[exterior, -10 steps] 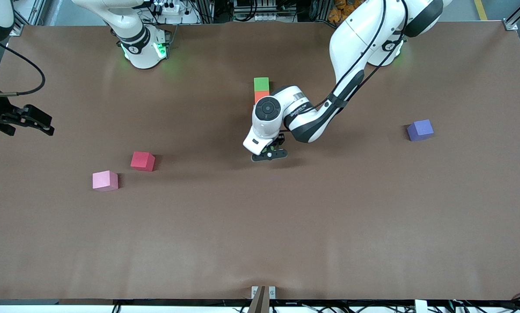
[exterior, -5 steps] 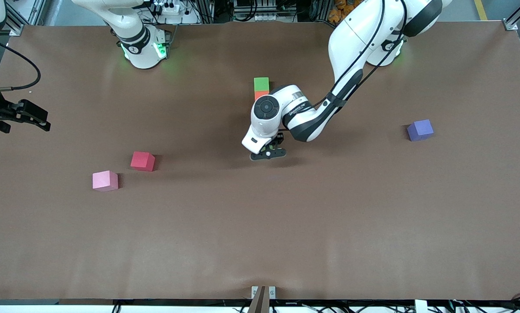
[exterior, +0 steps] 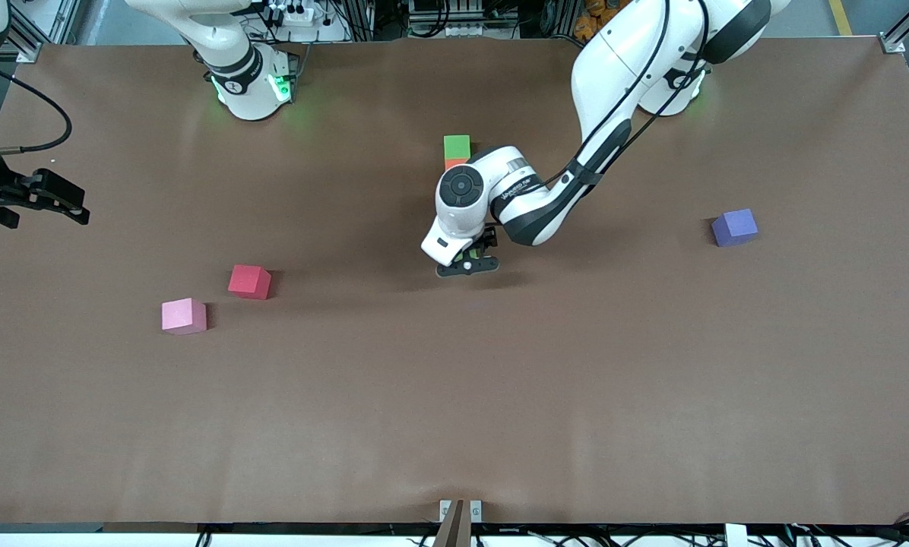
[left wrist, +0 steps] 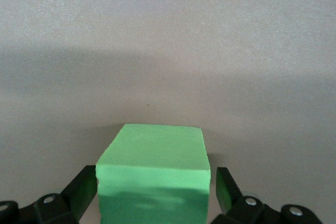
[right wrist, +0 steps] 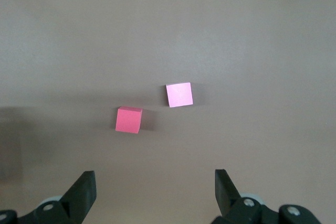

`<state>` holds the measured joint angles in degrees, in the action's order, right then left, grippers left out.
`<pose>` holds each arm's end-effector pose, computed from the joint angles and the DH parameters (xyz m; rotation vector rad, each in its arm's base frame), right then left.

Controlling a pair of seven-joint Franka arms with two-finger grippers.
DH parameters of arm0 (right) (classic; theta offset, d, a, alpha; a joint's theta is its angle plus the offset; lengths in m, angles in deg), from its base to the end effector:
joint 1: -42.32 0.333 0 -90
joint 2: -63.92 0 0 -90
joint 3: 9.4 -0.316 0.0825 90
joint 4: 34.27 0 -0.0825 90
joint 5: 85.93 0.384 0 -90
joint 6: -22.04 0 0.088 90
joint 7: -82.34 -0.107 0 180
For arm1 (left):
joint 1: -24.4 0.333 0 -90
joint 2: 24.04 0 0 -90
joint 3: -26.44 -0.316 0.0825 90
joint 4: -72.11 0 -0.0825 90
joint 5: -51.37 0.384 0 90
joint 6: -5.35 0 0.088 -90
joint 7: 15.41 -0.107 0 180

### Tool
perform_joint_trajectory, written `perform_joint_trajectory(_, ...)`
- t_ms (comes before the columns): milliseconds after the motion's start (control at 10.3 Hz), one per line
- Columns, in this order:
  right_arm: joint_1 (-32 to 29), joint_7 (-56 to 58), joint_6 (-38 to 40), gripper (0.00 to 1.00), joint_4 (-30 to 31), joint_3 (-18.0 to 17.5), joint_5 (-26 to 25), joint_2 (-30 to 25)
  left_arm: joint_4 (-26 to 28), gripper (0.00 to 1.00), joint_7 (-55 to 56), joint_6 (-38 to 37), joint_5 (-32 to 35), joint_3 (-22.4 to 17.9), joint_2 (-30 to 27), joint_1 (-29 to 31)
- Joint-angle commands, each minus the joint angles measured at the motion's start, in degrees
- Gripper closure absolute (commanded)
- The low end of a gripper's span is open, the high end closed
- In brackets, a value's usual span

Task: Arrange blocks into number 1
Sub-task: 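Release the green block below pink while the right gripper returns to rest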

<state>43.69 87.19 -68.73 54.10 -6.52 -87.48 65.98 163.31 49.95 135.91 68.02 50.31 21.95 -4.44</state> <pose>0.5668 -0.0173 0.6190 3.1111 0.0912 0.0068 0.4527 -0.5211 0.1870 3.1198 0.2099 -0.1394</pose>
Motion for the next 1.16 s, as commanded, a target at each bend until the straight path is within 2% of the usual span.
perform_joint_trajectory(0,-3.01,1.21,1.47,0.0,-1.71,-2.86,-0.47,0.49,-0.41,0.0,1.78,-4.15,-0.48,-0.75,-2.82,-0.86)
perform_joint_trajectory(97,-3.73,1.13,1.47,0.0,-1.79,-4.01,-0.47,0.49,-0.5,0.0,1.87,-5.56,-0.48,-0.75,-4.32,-0.86)
perform_joint_trajectory(387,-3.39,0.95,1.46,0.0,-1.71,-4.11,0.23,0.75,-0.59,0.0,2.31,-9.34,-0.57,-0.75,-9.76,1.76)
perform_joint_trajectory(774,-3.39,0.95,1.47,0.0,-1.71,-4.02,0.23,0.75,-0.94,0.0,-1.28,-14.27,-1.0,-0.66,-17.15,12.64)
perform_joint_trajectory(1065,-3.39,0.95,1.47,0.0,-1.71,-3.94,0.23,0.84,-1.12,0.0,-9.52,-19.18,-3.19,0.22,-23.29,21.61)
